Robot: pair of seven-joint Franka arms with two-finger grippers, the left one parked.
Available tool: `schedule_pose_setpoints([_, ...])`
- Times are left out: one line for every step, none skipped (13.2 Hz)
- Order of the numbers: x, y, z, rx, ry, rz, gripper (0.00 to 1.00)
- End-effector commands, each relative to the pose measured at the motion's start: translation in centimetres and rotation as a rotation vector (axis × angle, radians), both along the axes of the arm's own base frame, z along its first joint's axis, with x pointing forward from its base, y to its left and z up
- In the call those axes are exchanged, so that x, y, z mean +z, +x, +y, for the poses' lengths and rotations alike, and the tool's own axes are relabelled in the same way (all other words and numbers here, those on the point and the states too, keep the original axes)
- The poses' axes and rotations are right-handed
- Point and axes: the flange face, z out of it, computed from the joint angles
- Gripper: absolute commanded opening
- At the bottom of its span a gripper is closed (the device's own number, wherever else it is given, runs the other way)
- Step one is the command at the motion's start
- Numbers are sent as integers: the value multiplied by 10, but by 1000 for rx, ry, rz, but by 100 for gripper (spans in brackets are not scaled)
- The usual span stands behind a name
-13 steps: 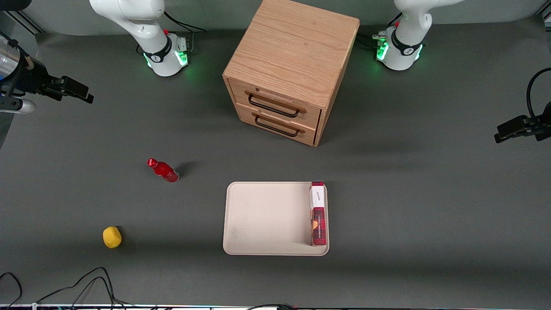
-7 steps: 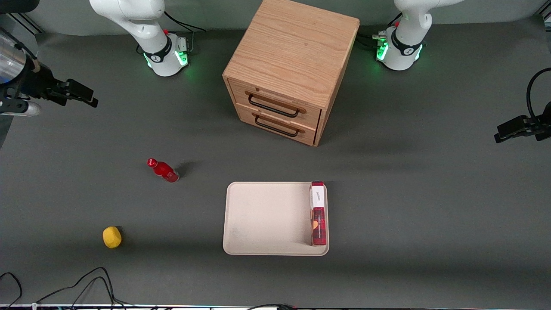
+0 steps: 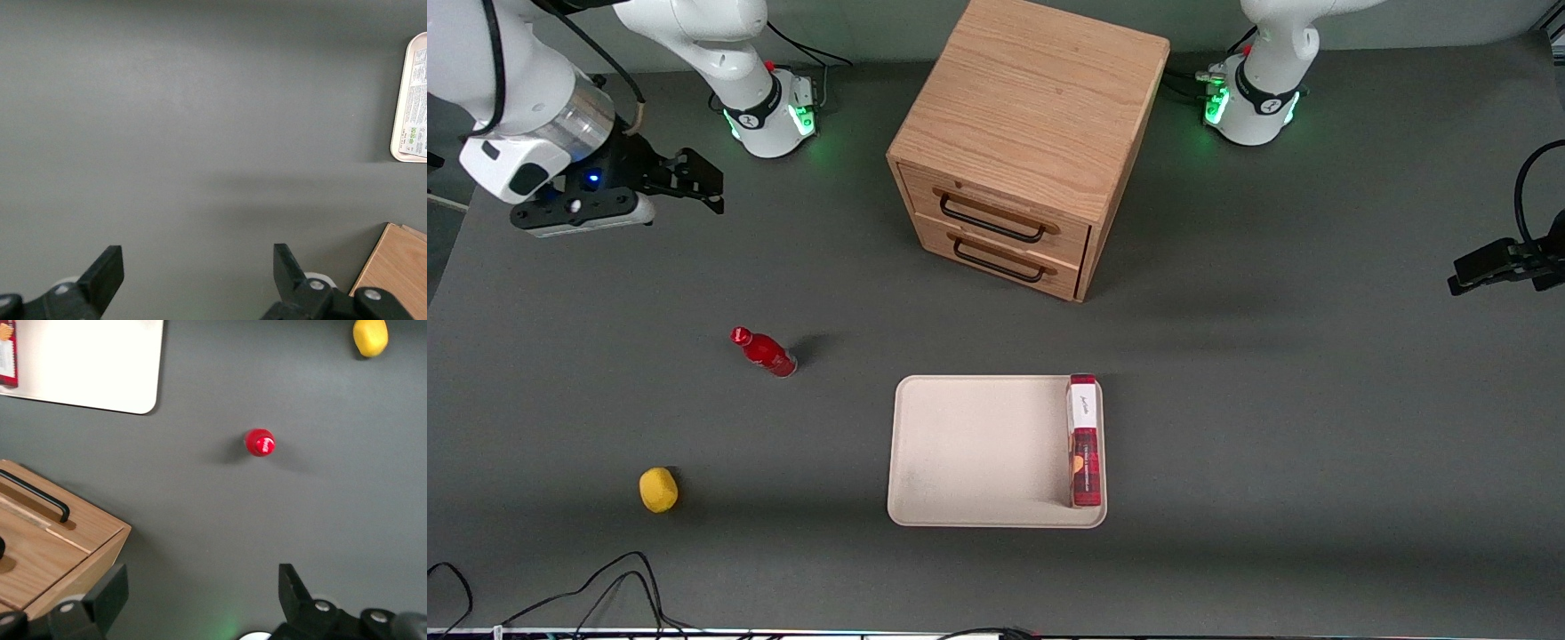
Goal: Open upper drawer
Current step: 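Move the right gripper toward the cabinet's upper drawer handle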
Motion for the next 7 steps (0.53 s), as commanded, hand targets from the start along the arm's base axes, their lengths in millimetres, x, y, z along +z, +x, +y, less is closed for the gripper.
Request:
schedule_pose_setpoints([19, 2, 18, 44, 32, -21, 100])
schedule_pose_setpoints([24, 0, 28, 60, 43, -29, 100])
schedule_pose_setpoints([25, -3, 35, 74, 51, -27, 100])
schedule_pose_setpoints([26, -3, 38, 84, 60, -33, 100])
schedule_pose_setpoints([23, 0, 42, 118, 109, -28, 100])
schedule_pose_setpoints([16, 11, 47, 164, 179, -25, 100])
schedule_pose_setpoints([13, 15, 50, 212, 214, -34, 100])
